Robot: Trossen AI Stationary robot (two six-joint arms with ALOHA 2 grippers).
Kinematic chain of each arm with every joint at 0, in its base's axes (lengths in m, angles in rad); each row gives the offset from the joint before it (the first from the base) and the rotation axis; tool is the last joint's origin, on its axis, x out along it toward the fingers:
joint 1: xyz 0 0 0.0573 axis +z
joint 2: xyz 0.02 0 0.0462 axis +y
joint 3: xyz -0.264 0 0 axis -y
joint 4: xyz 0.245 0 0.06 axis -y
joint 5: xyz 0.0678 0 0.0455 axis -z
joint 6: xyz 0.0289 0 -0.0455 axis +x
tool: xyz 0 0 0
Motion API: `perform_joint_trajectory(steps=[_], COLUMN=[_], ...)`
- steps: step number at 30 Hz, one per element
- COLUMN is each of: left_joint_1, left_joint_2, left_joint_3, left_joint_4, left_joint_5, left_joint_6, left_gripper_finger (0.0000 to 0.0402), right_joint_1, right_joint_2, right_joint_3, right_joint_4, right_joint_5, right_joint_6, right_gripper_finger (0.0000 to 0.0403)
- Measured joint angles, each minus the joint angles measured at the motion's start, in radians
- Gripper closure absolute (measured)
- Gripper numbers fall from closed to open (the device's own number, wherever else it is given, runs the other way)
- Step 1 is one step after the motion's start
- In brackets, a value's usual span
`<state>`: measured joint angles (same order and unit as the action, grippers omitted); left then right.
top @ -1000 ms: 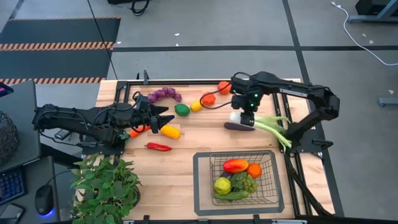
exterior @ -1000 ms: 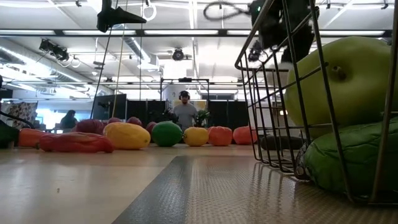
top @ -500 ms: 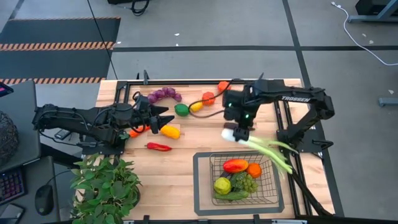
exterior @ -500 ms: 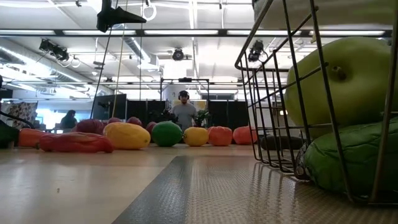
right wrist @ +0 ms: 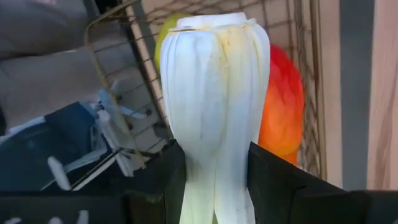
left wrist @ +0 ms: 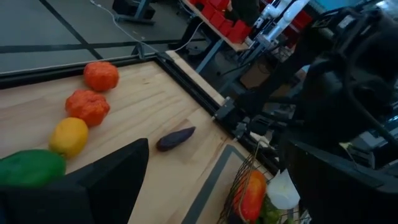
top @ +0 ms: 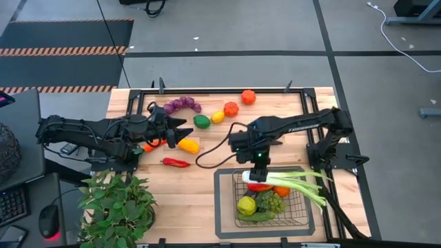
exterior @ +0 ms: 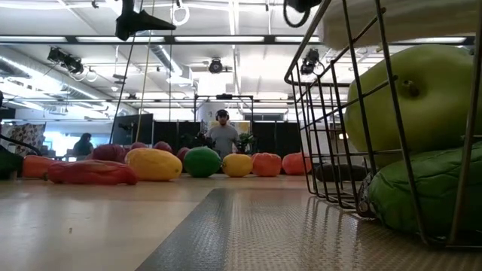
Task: Build produce basket
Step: Put the celery into the wire basket, then put the eggplant into the wire basket
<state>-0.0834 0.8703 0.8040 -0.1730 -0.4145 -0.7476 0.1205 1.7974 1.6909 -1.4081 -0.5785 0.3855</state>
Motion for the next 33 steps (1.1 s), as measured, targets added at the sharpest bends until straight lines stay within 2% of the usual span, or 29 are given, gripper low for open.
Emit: perform_joint_trajectory(steps=[5, 10, 16, 20, 24, 33], left_joint_1=[0.000, -0.006, -0.006, -0.006, -0.006, -0.006], left_joint_2=[0.000, 0.000, 0.000, 0.000, 0.000, 0.000], left_joint_3=[0.000, 0.000, 0.000, 0.000, 0.000, 0.000], left_joint_4=[-0.039, -0.037, -0.035, -0.035, -0.035, -0.036], left_joint_5=[0.000, 0.000, 0.000, 0.001, 0.000, 0.000], left_joint_6=[-0.001, -0.005, -0.008, -0.008, -0.004, -0.008], left_gripper_finger=[0.0026, 0.0026, 0.0026, 0.0026, 0.0026, 0.0026], right_joint_1=[0.009, 0.005, -0.007, -0.006, -0.011, -0.026], right_joint_2=[0.037, 0.033, 0.030, 0.030, 0.030, 0.030], right_joint_3=[0.000, 0.000, 0.001, 0.001, 0.001, 0.002], right_joint_4=[0.086, 0.182, 0.085, -0.028, -0.105, -0.101], right_joint_5=[0.031, 0.071, 0.056, 0.030, 0.032, 0.032], right_joint_6=[0.005, 0.031, 0.025, 0.008, -0.002, 0.006], right_gripper_finger=[0.0232, 0.0173, 0.0088, 0.0051, 0.0043, 0.0055])
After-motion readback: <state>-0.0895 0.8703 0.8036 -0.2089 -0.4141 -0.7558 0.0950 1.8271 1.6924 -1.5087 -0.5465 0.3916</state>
